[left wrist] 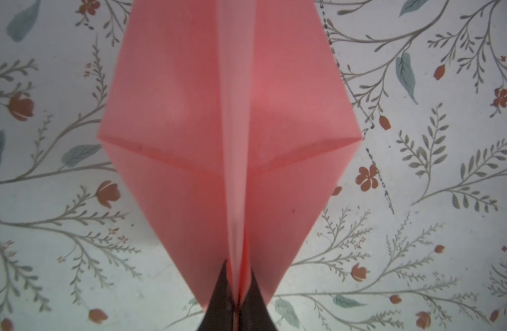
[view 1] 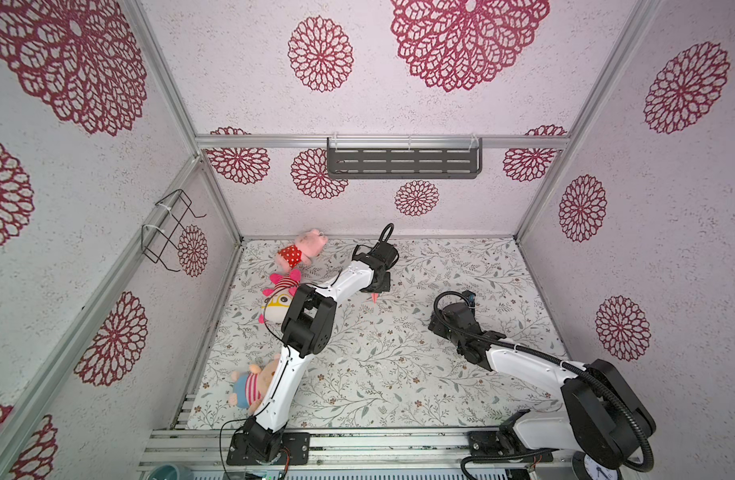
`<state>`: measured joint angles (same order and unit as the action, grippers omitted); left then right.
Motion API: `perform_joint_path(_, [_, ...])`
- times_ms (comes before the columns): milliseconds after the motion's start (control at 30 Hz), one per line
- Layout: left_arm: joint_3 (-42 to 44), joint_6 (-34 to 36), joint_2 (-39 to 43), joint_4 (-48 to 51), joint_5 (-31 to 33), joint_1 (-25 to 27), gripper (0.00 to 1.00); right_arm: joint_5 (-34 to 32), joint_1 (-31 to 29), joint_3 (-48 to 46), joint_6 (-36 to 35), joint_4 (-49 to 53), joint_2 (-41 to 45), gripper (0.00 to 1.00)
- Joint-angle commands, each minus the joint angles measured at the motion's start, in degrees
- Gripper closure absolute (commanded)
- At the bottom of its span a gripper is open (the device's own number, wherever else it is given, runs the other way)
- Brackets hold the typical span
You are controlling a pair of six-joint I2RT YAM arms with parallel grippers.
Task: Fold a paper plane with a square sheet of paper (pick it up from the middle)
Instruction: 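Lift the pink plane by its keel with the left gripper while the right withdraws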
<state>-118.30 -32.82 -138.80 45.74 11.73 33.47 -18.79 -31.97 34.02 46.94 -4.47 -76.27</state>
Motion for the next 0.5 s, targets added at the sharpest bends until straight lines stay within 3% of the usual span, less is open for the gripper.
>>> perform_joint_path(0, [-2.7,-0.9,-2.0,1.7,-0.5,-0.1,0.89,0.7,0.5,0.5,-1.5,-1.1,1.8,0.23])
perform_joint_path(367, [-5.9,-3.7,-5.7,4.2,-1.5,-0.1,0.87,0.9,0.6,1.0,-0.7,-1.0,1.3,0.23])
perform_joint_path(467, [-6.3,-4.4,-6.2,4.3,-2.4,-0.1,0.81,0.9,0.7,1.8,-1.1,-0.6,1.2,0.23])
